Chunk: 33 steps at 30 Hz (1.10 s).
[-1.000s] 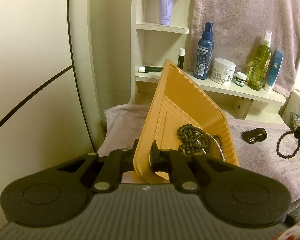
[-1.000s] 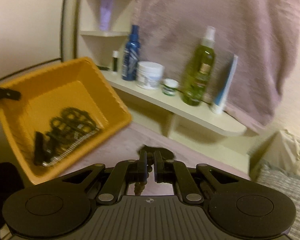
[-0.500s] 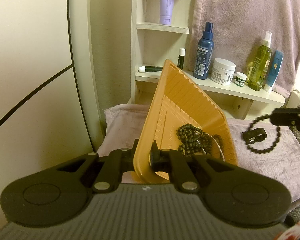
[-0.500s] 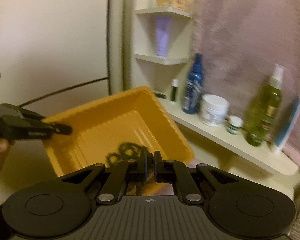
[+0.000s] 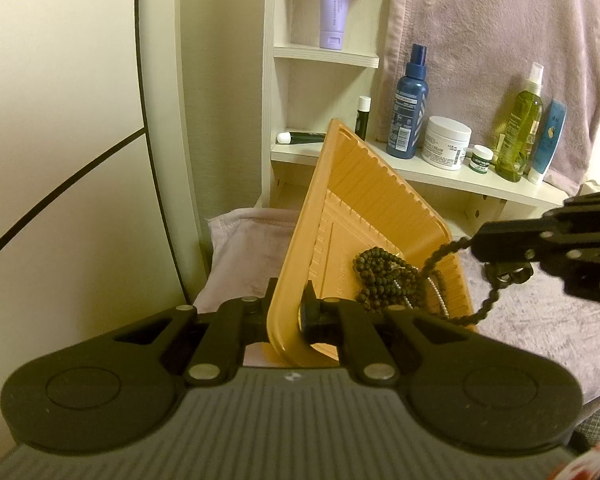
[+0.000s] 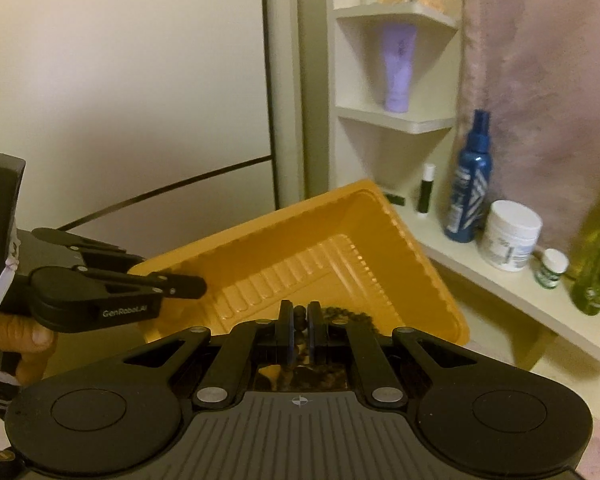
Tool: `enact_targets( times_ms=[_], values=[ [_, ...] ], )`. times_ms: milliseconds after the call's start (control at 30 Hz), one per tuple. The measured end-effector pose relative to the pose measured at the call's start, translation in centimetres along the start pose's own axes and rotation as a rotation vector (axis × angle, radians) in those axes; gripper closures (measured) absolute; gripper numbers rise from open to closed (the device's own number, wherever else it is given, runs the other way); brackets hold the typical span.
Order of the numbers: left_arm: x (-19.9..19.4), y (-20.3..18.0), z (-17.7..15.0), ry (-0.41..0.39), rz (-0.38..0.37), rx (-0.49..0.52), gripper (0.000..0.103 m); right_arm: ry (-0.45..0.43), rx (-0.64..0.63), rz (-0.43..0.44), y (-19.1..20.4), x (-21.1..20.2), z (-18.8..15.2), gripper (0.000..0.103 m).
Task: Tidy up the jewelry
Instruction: 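Open the right gripper to drop the bracelet into the tray and withdraw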
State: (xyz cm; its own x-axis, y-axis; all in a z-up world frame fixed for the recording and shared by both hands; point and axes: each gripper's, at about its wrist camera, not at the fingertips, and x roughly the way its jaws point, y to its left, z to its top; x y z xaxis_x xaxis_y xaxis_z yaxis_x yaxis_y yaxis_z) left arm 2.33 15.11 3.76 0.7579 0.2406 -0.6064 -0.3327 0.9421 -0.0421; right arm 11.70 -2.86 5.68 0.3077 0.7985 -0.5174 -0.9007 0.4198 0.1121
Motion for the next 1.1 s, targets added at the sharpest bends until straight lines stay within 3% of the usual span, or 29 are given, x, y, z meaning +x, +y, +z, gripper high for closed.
enact_targets(
  times_ms=[333,800,1100],
  values=[
    [0.0,0.1,-0.1,0.001,-0.002,-0.003,0.095,0.065,0.006,0.019,-0.3,2.8,0.0,0.097],
    [0.0,0.2,-0.1,0.001,-0.002,-0.005,0.095,0.168,0.005,-0.022,-1.9,5.8,-0.5,0.096],
    [0.1,0.2,-0.1,0.001,-0.001,-0.005,0.095,0.080,0.085,-0.094,-3.8,3.2,-1.1,0.096]
  ],
)
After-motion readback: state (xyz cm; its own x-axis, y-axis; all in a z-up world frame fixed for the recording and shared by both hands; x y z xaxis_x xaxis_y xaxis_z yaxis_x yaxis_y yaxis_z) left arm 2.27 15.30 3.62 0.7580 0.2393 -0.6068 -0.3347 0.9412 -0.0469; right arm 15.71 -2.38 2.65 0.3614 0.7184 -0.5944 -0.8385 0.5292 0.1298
